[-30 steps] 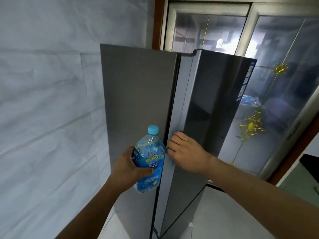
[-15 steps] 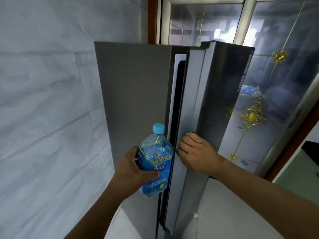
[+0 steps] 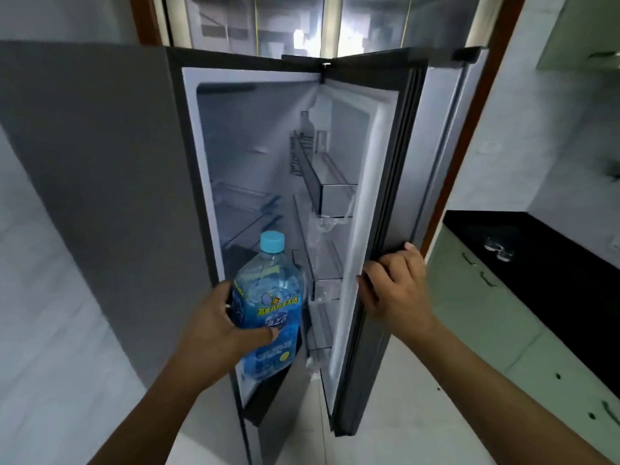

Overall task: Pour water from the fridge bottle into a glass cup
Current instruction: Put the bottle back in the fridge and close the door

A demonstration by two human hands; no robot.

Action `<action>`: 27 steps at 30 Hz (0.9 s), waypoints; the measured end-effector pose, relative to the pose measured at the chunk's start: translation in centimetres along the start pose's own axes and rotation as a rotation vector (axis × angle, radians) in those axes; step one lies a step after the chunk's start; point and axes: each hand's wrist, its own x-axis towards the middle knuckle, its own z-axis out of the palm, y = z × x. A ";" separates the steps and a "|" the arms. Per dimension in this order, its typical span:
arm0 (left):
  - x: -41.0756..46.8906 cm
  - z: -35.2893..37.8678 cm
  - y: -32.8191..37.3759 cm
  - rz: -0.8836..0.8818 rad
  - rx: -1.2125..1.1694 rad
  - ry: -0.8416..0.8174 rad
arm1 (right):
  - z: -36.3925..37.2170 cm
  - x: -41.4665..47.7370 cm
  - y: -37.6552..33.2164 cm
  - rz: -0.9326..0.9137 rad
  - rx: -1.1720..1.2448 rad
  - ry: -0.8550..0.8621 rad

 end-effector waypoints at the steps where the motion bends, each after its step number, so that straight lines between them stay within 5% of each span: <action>1: 0.2 0.6 0.0 -0.004 -0.006 -0.016 | -0.3 -0.6 1.1 0.042 0.009 -0.005; 10: 3.2 8.2 1.6 0.002 0.025 -0.107 | -1.9 -3.7 10.7 0.446 -0.026 -0.054; 22: 9.6 18.9 4.7 -0.054 0.078 -0.013 | 3.1 -0.9 22.5 0.683 0.544 0.034; 27: 12.5 22.7 5.2 -0.078 0.097 0.058 | 5.7 -1.0 27.7 0.748 0.604 0.045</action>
